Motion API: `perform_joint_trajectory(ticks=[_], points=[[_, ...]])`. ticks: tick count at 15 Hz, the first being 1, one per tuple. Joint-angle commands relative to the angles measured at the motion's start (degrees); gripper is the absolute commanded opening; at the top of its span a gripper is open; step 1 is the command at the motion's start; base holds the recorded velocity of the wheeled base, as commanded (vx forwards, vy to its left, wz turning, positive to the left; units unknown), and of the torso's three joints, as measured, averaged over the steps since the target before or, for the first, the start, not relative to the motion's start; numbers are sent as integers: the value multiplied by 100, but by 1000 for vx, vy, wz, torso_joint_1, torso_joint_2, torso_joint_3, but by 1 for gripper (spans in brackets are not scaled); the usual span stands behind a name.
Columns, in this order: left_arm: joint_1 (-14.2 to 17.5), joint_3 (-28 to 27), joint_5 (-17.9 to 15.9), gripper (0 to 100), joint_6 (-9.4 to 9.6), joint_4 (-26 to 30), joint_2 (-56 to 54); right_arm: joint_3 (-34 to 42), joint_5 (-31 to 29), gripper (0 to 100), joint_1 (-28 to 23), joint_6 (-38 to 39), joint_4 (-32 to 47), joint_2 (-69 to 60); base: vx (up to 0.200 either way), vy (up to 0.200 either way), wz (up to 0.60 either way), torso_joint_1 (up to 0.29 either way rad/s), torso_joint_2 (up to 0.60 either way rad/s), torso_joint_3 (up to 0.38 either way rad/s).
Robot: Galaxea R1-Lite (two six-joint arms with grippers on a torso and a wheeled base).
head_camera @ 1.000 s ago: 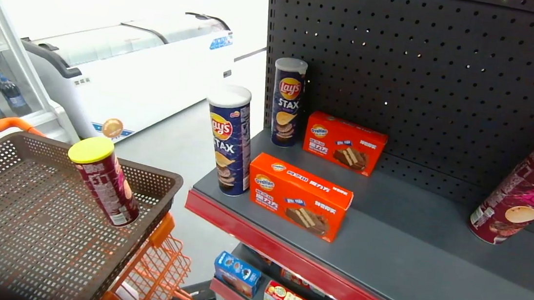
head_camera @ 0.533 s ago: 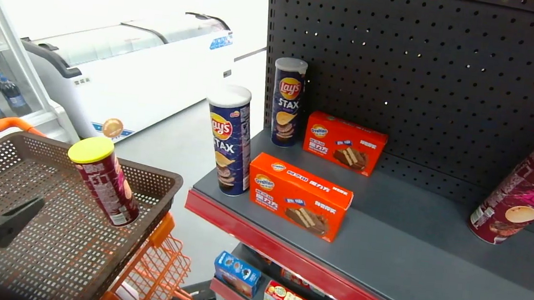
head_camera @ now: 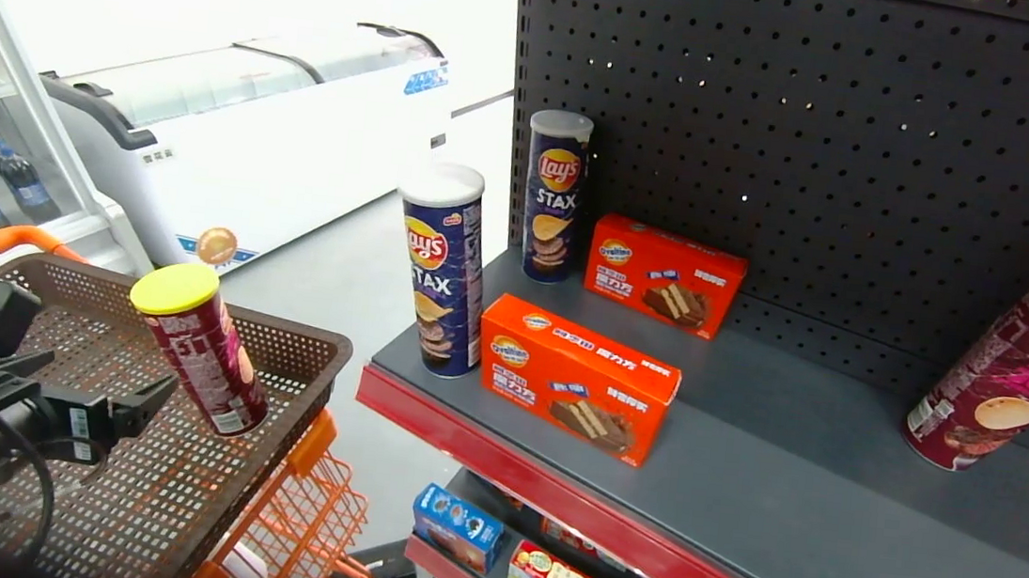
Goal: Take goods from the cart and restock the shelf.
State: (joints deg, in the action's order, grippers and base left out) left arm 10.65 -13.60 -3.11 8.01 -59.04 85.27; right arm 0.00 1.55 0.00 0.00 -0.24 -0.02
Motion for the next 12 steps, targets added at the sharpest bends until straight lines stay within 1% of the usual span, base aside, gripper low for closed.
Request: perform_joint_trajectory(ticks=[1, 2, 4, 6, 7, 8, 9, 10, 12], points=[[-20, -11, 3, 100, -10, -996, 1343, 0, 3, 100, 0, 0, -2, 2, 0, 0, 0, 0, 0, 0], [-28, -11, 12, 100, 8, -1224, 1598, 0, 3, 100, 0, 0, -2, 2, 0, 0, 0, 0, 0, 0], [-20, -292, 38, 100, -27, -1523, 2028, 0, 3, 100, 0, 0, -2, 2, 0, 0, 0, 0, 0, 0], [-20, -679, 38, 100, -115, -1558, 2406, 0, 3, 100, 0, 0, -2, 2, 0, 0, 0, 0, 0, 0], [-20, -890, 38, 100, -230, -1567, 2573, 0, 3, 100, 0, 0, -2, 2, 0, 0, 0, 0, 0, 0], [-20, -916, 38, 100, -247, -1567, 2591, 0, 3, 100, 0, 0, -2, 2, 0, 0, 0, 0, 0, 0], [-28, -1136, 38, 100, -353, -1567, 2775, 0, 3, 100, 0, 0, -2, 2, 0, 0, 0, 0, 0, 0], [-37, -1276, 38, 100, -353, -1567, 2907, 0, 3, 100, 0, 0, -2, 2, 0, 0, 0, 0, 0, 0], [-99, -1619, 38, 100, -353, -1743, 3153, 0, 3, 100, 0, 0, -2, 2, 0, 0, 0, 0, 0, 0]])
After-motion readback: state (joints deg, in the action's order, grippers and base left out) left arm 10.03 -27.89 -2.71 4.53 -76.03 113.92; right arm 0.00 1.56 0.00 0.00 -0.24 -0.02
